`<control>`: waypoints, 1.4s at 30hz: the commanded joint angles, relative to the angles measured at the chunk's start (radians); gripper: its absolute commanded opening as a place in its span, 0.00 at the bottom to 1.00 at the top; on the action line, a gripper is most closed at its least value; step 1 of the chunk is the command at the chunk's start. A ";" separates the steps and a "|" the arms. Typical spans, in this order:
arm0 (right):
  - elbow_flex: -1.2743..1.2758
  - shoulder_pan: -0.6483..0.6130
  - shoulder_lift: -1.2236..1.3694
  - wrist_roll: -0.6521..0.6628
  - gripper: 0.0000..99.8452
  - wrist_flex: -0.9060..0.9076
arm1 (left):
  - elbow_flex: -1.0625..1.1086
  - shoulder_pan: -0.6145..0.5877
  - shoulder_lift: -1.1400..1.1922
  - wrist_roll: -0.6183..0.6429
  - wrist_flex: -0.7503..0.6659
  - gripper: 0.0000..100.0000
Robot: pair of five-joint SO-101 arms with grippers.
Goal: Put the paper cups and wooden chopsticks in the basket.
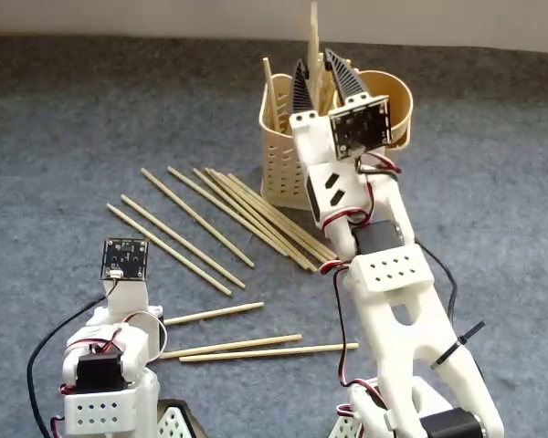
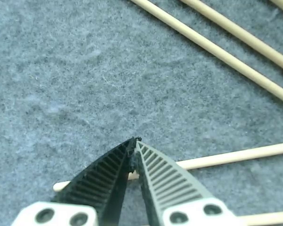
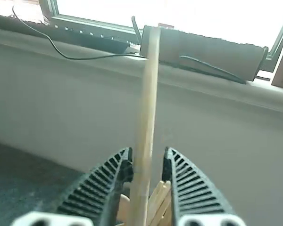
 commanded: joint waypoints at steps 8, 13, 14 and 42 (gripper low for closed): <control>0.042 0.004 -0.124 -0.008 0.12 0.222 | 0.021 -0.005 0.007 -0.006 0.005 0.00; 0.139 0.001 -0.332 -0.041 0.12 0.415 | 0.021 -0.005 0.007 -0.006 0.005 0.00; 0.163 0.001 -0.372 -0.071 0.12 0.444 | 0.021 -0.005 0.007 -0.006 0.005 0.00; 0.633 0.021 -1.142 -0.117 0.12 0.722 | 0.021 -0.002 0.007 -0.006 0.005 0.00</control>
